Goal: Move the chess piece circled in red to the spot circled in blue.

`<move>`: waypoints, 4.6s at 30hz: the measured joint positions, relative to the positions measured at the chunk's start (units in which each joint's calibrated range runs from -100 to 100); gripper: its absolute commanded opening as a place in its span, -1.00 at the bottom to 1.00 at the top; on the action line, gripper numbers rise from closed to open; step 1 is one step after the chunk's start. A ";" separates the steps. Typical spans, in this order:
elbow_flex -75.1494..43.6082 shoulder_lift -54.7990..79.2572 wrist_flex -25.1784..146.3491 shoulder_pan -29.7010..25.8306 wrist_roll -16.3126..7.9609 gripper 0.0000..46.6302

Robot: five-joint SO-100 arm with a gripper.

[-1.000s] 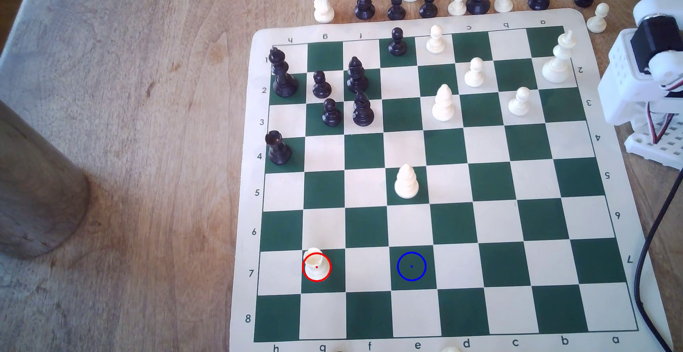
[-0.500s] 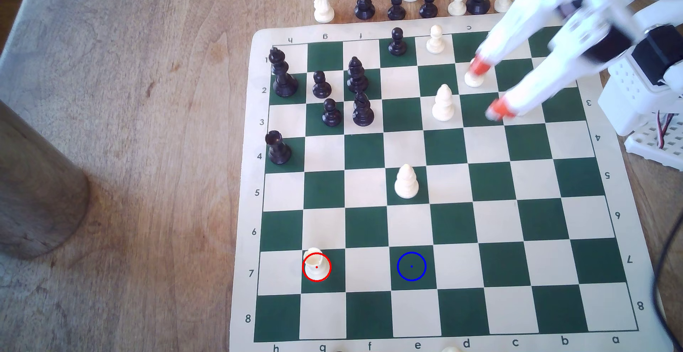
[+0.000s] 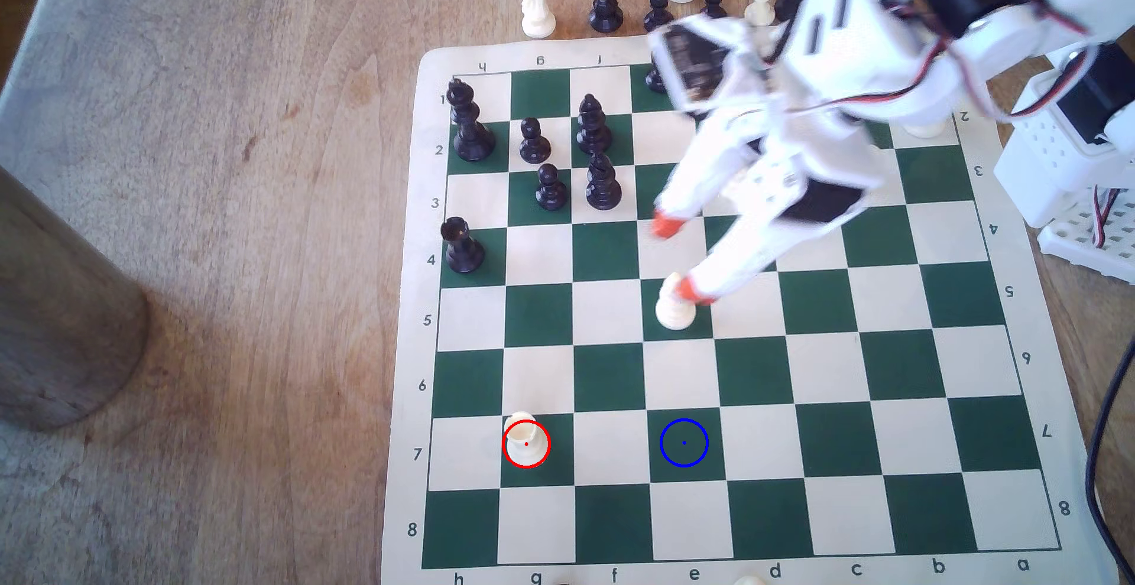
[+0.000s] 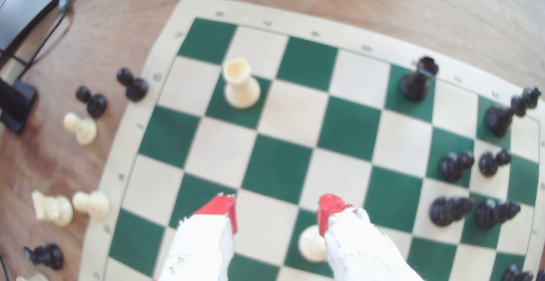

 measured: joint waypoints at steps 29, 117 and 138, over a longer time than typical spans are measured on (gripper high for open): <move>-35.34 43.23 0.72 -1.70 -3.22 -0.27; -35.34 37.54 15.70 -8.41 -6.50 -0.99; -27.93 36.11 9.96 -10.40 -7.42 -0.99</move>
